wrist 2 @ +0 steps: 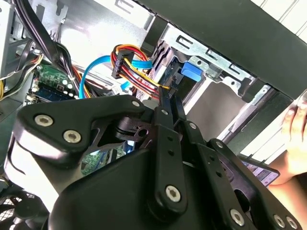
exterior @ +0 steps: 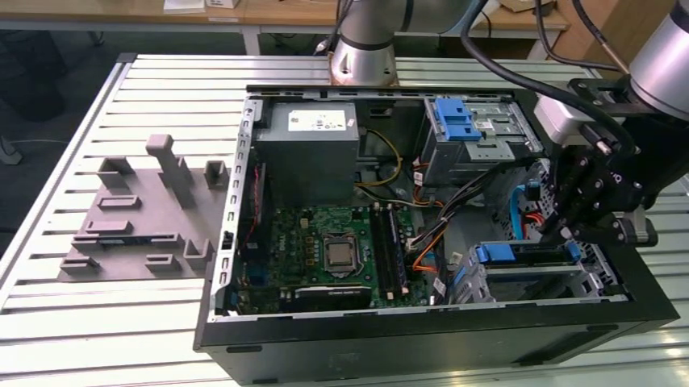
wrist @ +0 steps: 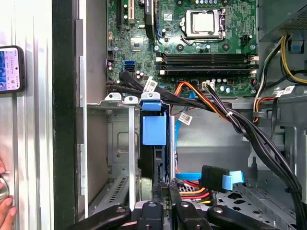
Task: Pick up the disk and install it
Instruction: 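Insert the first disk wire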
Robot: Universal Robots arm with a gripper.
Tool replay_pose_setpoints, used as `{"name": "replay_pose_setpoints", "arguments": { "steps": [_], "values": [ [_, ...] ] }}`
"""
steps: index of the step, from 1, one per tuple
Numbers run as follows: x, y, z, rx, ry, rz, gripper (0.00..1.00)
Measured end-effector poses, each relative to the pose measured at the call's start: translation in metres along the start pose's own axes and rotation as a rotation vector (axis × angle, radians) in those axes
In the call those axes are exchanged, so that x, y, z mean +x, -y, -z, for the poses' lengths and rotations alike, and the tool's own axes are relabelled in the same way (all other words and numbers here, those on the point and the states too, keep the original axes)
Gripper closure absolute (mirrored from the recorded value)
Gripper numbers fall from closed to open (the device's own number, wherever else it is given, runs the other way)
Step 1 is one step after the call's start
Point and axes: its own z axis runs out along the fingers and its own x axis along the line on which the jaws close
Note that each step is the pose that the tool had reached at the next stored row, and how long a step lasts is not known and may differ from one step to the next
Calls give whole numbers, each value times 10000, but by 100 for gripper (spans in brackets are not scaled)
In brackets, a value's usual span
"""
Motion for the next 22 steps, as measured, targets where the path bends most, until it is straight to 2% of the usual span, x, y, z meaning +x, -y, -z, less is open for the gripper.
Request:
{"name": "replay_pose_setpoints", "arguments": {
  "steps": [22],
  "values": [
    [5, 0, -63, -3, -1, -4, 84]
  ]
}}
